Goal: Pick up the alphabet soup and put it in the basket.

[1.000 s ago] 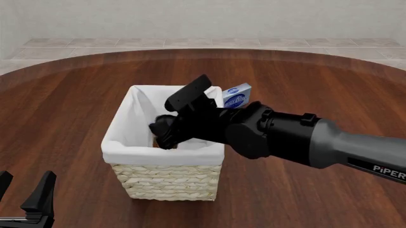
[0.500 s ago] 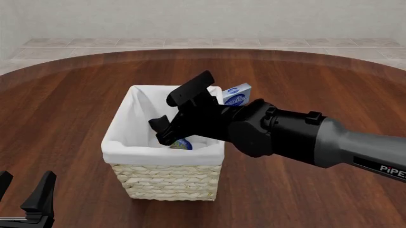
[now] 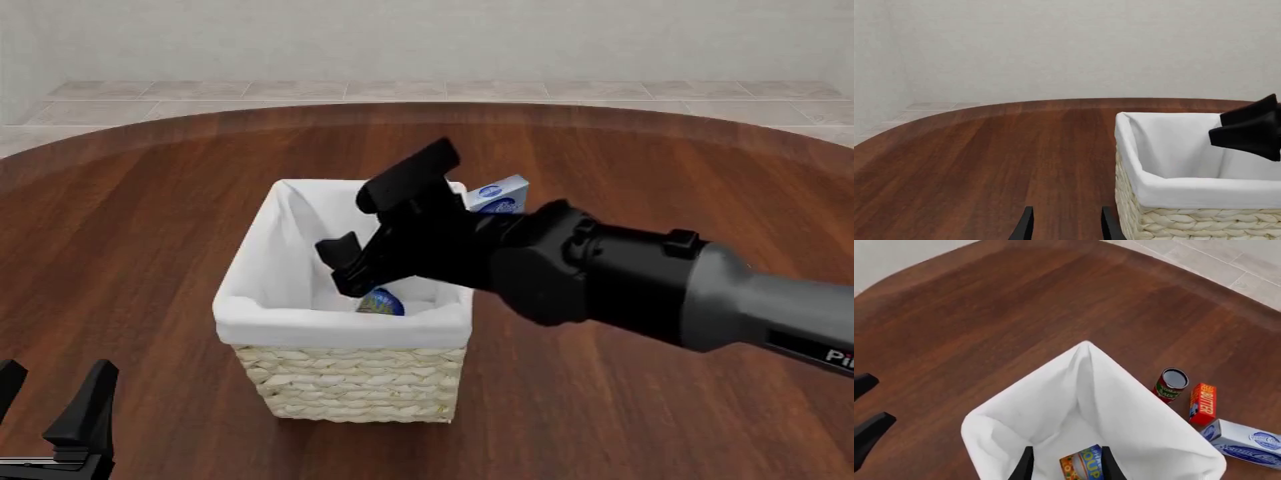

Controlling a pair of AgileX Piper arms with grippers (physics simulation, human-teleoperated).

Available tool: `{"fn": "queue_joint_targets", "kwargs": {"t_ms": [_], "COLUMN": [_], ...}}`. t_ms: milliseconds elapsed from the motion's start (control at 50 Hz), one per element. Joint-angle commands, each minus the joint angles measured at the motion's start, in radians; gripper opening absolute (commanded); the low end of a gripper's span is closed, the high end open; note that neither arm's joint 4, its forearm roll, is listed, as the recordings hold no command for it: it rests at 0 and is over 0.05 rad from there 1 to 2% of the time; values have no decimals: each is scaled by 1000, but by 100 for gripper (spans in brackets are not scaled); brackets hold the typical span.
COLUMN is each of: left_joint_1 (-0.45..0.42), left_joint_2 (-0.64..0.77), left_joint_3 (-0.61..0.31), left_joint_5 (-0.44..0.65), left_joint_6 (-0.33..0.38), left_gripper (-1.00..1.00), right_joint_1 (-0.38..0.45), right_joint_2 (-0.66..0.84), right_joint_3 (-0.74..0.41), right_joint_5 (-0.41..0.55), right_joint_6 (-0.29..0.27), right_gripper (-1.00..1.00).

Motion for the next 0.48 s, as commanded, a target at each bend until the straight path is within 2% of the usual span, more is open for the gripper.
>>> {"fn": "queue_joint_targets", "kwargs": {"t_ms": [20, 480], "left_joint_1": [0, 0], "left_joint_2": [0, 0], "left_joint_3": [0, 0], "left_joint_5": [0, 0], "left_joint_6": [0, 0], "left_gripper": [100, 100], "right_joint_1": [-5, -24], "right_joint_2": [-26, -102], "right_joint_3": [-6, -29], "right_joint_5": [14, 64], "right_joint_6": [-11, -40], "right_gripper": [100, 100]}}
